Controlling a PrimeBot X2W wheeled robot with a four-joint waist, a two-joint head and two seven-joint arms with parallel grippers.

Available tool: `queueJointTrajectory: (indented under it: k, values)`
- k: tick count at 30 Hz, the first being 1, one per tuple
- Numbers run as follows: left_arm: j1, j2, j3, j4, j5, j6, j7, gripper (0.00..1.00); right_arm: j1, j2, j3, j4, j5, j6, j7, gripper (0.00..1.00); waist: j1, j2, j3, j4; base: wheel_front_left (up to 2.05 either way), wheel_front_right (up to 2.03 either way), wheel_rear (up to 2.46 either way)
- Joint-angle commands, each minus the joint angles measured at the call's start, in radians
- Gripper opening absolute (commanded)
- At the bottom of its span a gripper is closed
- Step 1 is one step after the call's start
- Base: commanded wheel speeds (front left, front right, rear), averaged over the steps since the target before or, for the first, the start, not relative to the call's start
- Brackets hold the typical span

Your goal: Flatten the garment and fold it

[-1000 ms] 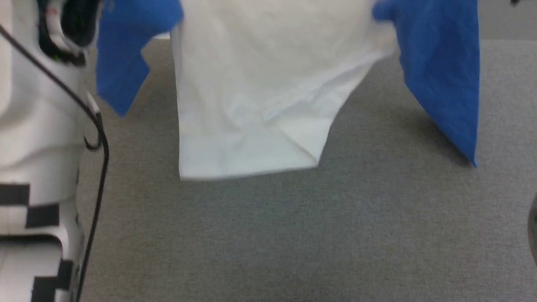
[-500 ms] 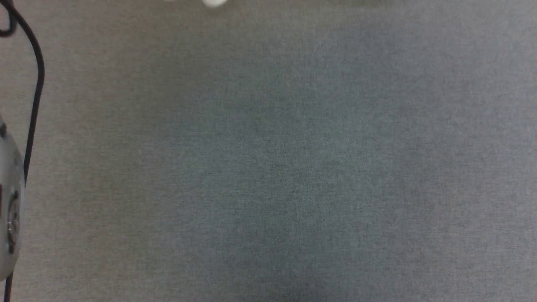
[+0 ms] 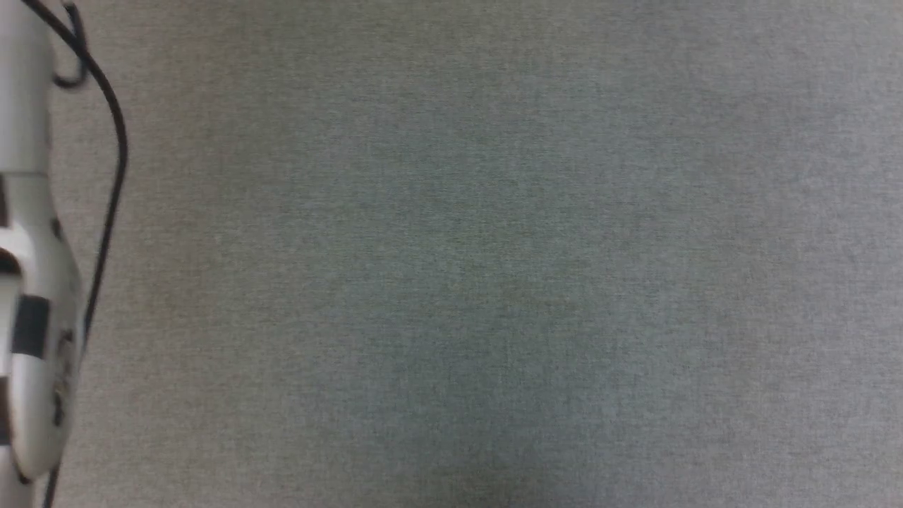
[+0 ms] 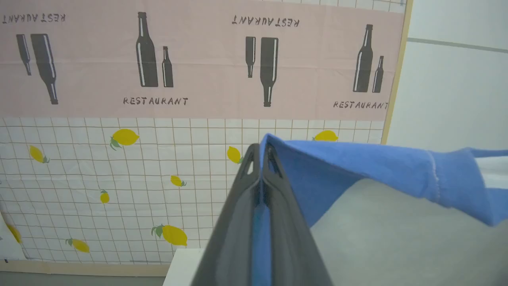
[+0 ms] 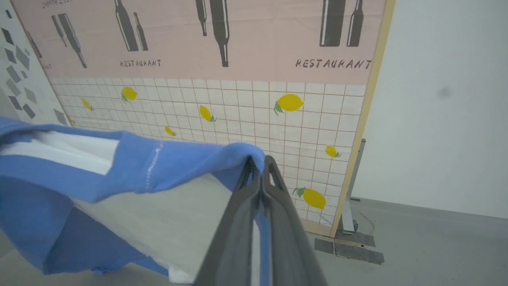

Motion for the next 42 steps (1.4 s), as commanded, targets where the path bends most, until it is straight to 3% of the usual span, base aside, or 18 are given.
queueJointTrajectory:
  k: [1,8,18,25,31,42]
  values:
    - [0.045,-0.008,0.003,0.018,-0.017,-0.015,-0.009,0.0,0.053,-0.014,0.03,-0.005,0.041,-0.002,0.0,0.0,-0.0002,0.0,-0.031,0.017,0.0,0.0,0.0]
    - [0.261,-0.046,0.004,0.061,-0.075,-0.047,-0.038,0.0,0.332,-0.101,0.173,-0.122,0.251,-0.002,-0.006,0.0,-0.0002,0.0,-0.169,0.055,0.0,0.0,0.0]
    - [0.83,-0.095,-0.02,-0.081,-0.163,-0.052,-0.006,0.0,0.897,-0.186,0.227,-0.345,0.462,-0.002,-0.011,0.0,-0.0002,0.0,-0.414,0.075,0.0,0.0,0.0]
    - [1.214,-0.086,-0.033,-0.299,-0.227,0.007,0.123,0.0,1.219,-0.22,0.203,-0.461,0.481,-0.002,0.011,0.0,-0.0002,0.0,-0.495,0.078,0.0,0.0,0.0]
    - [1.477,-0.053,-0.047,-0.48,-0.276,0.09,0.288,0.0,1.443,-0.229,0.177,-0.527,0.468,-0.002,0.1,0.0,-0.0002,0.0,-0.528,0.069,0.0,0.0,0.0]
    - [1.671,0.06,-0.111,-0.694,-0.255,0.245,0.598,0.0,1.644,-0.266,0.136,-0.728,0.396,-0.002,0.471,0.0,-0.0002,0.0,-0.528,0.061,0.0,0.0,0.0]
